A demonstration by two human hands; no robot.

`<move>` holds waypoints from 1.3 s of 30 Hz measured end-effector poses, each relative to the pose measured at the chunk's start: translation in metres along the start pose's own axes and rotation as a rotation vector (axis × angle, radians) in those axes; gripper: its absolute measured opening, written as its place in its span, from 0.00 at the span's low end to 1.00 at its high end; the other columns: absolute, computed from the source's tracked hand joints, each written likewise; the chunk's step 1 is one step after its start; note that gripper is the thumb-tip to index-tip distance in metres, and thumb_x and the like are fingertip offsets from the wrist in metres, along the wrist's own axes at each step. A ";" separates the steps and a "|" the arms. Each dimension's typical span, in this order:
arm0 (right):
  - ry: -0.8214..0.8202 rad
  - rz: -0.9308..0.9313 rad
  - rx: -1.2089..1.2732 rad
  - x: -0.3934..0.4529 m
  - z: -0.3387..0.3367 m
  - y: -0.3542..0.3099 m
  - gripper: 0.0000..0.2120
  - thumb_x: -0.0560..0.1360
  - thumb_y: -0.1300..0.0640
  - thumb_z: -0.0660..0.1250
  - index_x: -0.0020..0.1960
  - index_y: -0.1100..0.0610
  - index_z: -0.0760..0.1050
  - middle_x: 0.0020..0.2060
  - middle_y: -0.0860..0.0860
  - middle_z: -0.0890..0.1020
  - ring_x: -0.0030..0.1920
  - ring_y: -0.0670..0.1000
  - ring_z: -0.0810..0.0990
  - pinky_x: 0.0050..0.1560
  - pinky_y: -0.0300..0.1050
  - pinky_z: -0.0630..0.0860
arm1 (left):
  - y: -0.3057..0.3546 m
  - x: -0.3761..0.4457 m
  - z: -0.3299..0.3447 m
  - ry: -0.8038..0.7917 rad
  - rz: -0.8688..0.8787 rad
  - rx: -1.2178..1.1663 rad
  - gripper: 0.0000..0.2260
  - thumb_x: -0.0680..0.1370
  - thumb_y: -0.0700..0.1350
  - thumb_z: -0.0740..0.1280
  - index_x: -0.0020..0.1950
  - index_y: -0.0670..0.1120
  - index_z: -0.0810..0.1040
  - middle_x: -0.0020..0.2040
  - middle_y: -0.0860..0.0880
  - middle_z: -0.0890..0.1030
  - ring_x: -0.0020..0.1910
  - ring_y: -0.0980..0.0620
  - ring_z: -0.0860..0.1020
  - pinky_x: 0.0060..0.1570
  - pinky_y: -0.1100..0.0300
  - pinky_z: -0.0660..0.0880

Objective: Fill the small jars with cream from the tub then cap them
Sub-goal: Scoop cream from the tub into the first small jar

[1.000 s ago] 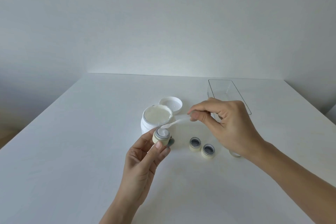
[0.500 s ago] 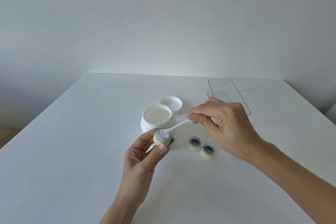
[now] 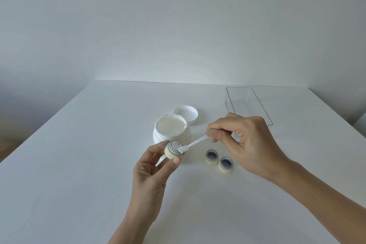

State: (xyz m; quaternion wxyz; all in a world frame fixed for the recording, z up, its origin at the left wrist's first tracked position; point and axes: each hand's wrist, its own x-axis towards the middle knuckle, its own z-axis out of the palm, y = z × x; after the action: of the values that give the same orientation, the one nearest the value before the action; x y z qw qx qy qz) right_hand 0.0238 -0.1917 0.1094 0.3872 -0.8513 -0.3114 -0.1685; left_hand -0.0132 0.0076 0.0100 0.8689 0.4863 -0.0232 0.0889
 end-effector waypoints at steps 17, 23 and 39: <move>0.025 0.400 0.488 0.014 0.010 0.023 0.08 0.77 0.59 0.67 0.41 0.53 0.83 0.34 0.49 0.86 0.31 0.44 0.73 0.36 0.32 0.73 | 0.005 0.000 0.000 -0.041 -0.097 -0.107 0.19 0.64 0.45 0.81 0.53 0.44 0.84 0.50 0.45 0.85 0.53 0.44 0.84 0.48 0.61 0.80; 0.038 0.253 0.465 0.007 0.019 0.020 0.05 0.73 0.54 0.69 0.45 0.50 0.83 0.38 0.47 0.87 0.41 0.44 0.84 0.43 0.36 0.78 | 0.008 -0.001 0.001 -0.044 -0.148 -0.167 0.24 0.60 0.51 0.83 0.51 0.41 0.85 0.44 0.45 0.85 0.39 0.53 0.85 0.43 0.62 0.81; 0.068 0.177 0.447 -0.005 0.016 0.029 0.06 0.72 0.56 0.69 0.45 0.49 0.84 0.40 0.44 0.86 0.45 0.44 0.85 0.47 0.30 0.76 | 0.008 -0.002 0.001 -0.043 -0.154 -0.162 0.21 0.61 0.51 0.83 0.48 0.42 0.85 0.43 0.45 0.85 0.39 0.52 0.85 0.44 0.61 0.81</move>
State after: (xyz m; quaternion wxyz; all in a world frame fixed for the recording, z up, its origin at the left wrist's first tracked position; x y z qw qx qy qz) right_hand 0.0394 -0.1963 0.0805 0.5894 -0.7623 -0.2521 -0.0895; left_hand -0.0171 0.0111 0.0171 0.9089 0.4167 -0.0115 0.0093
